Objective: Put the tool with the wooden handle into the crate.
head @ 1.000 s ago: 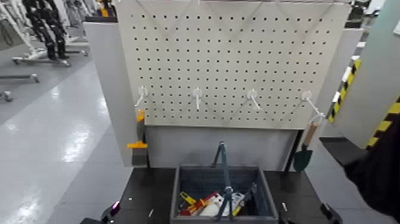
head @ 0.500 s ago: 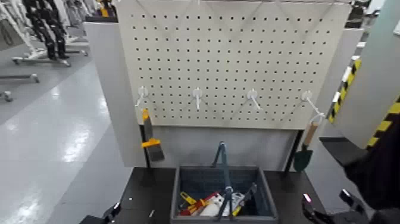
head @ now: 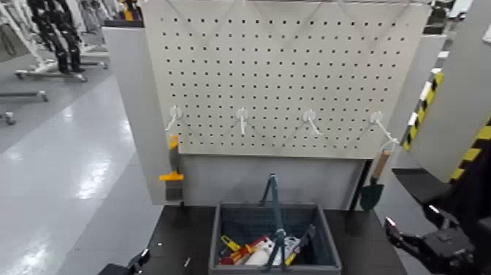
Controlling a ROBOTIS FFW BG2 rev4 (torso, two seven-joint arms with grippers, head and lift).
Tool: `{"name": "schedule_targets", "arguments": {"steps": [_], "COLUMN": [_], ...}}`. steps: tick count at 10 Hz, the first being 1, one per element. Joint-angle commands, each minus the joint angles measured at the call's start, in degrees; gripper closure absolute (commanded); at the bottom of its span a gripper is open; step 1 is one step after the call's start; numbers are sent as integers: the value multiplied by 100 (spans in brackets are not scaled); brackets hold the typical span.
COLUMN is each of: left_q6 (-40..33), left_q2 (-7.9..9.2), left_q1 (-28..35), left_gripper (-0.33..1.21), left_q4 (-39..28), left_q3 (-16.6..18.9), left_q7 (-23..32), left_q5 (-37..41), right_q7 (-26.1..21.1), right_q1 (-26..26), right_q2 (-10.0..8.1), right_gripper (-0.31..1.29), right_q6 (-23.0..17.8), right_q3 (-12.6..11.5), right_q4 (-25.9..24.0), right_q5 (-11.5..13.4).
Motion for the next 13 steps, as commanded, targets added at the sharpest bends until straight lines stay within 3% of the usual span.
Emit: {"name": "schedule_targets", "arguments": {"steps": [1,6,13], "left_q6": [16,42,68], "left_q2": [-3,-21,-30], "left_q1": [-18,-62,-71], "left_gripper": [11,11,11], "left_q4": [17,52,52], "left_q3": [-8,-16,-16], "left_q7": [-17,-44,-61], "left_q5": [1,1,1], "right_q7": [237,913,1608], "right_q1": [-310,-1004,-2182], "right_q2": [-374,-980,-1622], "right_gripper": [13,13,13], "right_q6": [317,747,818], "right_q3": [-4,93,814], "right_q4": [175,772,2126], "right_q5": [-161,-460,-811]}}
